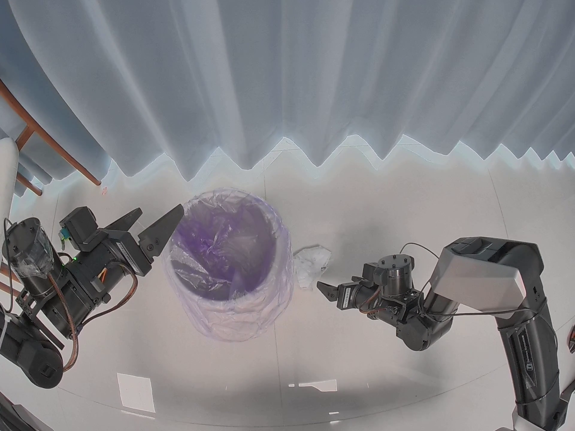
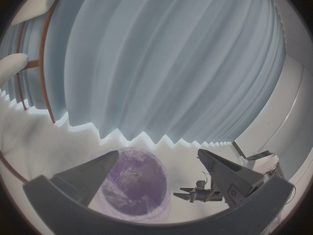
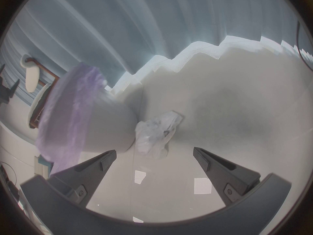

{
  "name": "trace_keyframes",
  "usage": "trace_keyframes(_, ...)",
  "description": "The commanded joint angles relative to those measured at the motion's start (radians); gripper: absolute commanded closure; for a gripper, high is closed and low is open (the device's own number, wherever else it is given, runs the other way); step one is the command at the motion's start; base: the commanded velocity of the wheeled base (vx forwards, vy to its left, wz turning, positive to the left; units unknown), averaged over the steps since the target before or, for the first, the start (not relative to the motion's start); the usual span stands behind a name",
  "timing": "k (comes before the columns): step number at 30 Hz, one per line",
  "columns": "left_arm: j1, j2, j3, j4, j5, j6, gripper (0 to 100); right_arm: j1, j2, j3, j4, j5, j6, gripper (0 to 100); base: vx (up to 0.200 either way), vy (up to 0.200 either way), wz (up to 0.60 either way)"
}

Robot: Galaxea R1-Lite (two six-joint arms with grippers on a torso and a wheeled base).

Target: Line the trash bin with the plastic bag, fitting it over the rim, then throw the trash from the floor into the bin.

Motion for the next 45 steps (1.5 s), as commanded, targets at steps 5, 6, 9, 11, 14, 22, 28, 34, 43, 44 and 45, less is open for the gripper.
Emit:
trace_keyframes(5, -0.001, -0.036, -0.011, 0.012, 0.006, 0.006, 0, 0.017, 0.104, -0.171, 0.132, 0.003, 0.019, 0, 0.2, 0.0, 0.0)
trace_keyframes(6, -0.001, -0.036, -0.011, 0.012, 0.007, 0.006, 0, 0.017, 0.104, -0.174, 0.135, 0.003, 0.019, 0, 0.2, 0.0, 0.0)
trace_keyframes(9, 0.002, -0.036, -0.045, 0.004, 0.014, 0.006, 0, 0.039, 0.107, -0.209, 0.175, 0.003, 0.039, 0, 0.0, 0.0, 0.0)
trace_keyframes(11, 0.01, -0.035, -0.068, 0.003, 0.026, 0.006, 0, 0.045, 0.107, -0.22, 0.195, 0.001, 0.043, 0, 0.0, 0.0, 0.0)
trace_keyframes(14, 0.008, -0.041, -0.083, 0.0, 0.037, 0.003, 0, 0.045, 0.101, -0.252, 0.278, 0.001, 0.077, 0, 0.0, 0.0, 0.0)
trace_keyframes(22, -0.004, -0.089, -0.022, 0.015, 0.0, 0.005, 0, 0.043, 0.09, -0.307, 0.431, -0.042, 0.197, 0, 0.0, 0.1, 0.0)
trace_keyframes(28, -0.018, -0.089, -0.019, 0.015, -0.006, 0.002, 0, 0.04, 0.09, -0.349, 0.517, -0.042, 0.229, 0, 0.0, 0.2, 0.0)
trace_keyframes(34, -0.016, -0.086, -0.045, -0.005, 0.0, 0.003, 0, 0.04, 0.094, -0.389, 0.56, -0.043, 0.274, 0, 0.0, 0.067, 0.0)
trace_keyframes(43, -0.024, -0.082, -0.042, -0.068, -0.003, -0.003, 0, 0.031, 0.096, -0.395, 0.563, -0.077, 0.275, 0, 0.0, 0.0, 0.0)
trace_keyframes(44, -0.025, -0.079, -0.043, -0.075, -0.005, -0.004, 0, 0.03, 0.094, -0.392, 0.563, -0.079, 0.275, 0, 0.0, 0.0, 0.0)
trace_keyframes(45, -0.025, -0.079, -0.045, -0.075, -0.005, -0.004, 0, 0.028, 0.094, -0.392, 0.562, -0.079, 0.275, 0, 0.0, 0.0, 0.0)
